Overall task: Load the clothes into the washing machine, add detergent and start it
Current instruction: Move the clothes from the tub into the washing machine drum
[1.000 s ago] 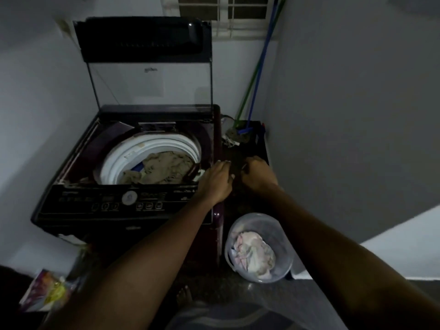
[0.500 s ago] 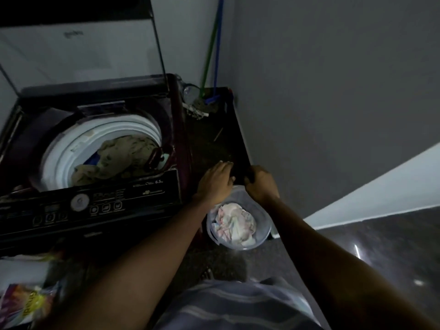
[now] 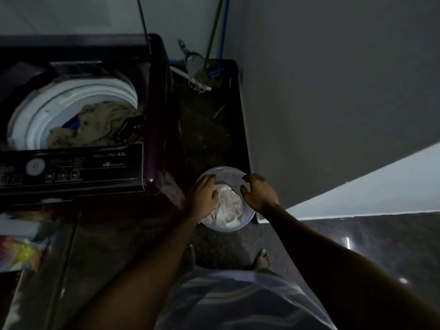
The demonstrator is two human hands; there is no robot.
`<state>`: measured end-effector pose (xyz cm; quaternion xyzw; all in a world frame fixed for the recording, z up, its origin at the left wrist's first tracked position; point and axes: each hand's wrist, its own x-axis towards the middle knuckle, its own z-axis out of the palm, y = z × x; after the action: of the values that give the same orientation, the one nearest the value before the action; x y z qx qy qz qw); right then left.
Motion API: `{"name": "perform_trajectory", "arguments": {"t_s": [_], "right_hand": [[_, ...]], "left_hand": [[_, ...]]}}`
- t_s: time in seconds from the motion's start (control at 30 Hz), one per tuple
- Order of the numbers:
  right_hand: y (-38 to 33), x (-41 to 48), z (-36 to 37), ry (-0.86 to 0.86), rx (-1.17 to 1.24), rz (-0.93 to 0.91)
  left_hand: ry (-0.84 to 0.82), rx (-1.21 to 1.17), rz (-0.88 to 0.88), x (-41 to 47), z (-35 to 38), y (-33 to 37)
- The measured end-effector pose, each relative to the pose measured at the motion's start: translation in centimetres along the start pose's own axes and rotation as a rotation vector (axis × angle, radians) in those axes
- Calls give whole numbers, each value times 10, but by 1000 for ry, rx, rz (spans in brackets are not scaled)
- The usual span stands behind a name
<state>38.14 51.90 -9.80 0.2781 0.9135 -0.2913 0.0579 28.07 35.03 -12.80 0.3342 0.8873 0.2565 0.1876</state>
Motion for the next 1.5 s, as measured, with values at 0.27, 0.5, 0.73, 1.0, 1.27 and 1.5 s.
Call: {"name": "perform_trajectory", "arguments": {"t_s": [0.27,0.5,0.73,1.0,1.27,1.5], "right_hand": [[51,23,47,-63,53,-10],[143,88,190,-69,29,73],[230,190,356,-219,42,45],[273,265,475,-252,-294,-146],[261,245,432,-60,210,-94],[176,193,293,-55,334,-172]], "left_hand": [[33,-55,-99,8,67,-27],[-28,32,-91,63,203,-133],[-91,218,-64,124,329,-246],[-277,208,-165,181,401,-301],[-348,117,-244,176,376,-295],[-237,-183,-236,136,284,-206]]}}
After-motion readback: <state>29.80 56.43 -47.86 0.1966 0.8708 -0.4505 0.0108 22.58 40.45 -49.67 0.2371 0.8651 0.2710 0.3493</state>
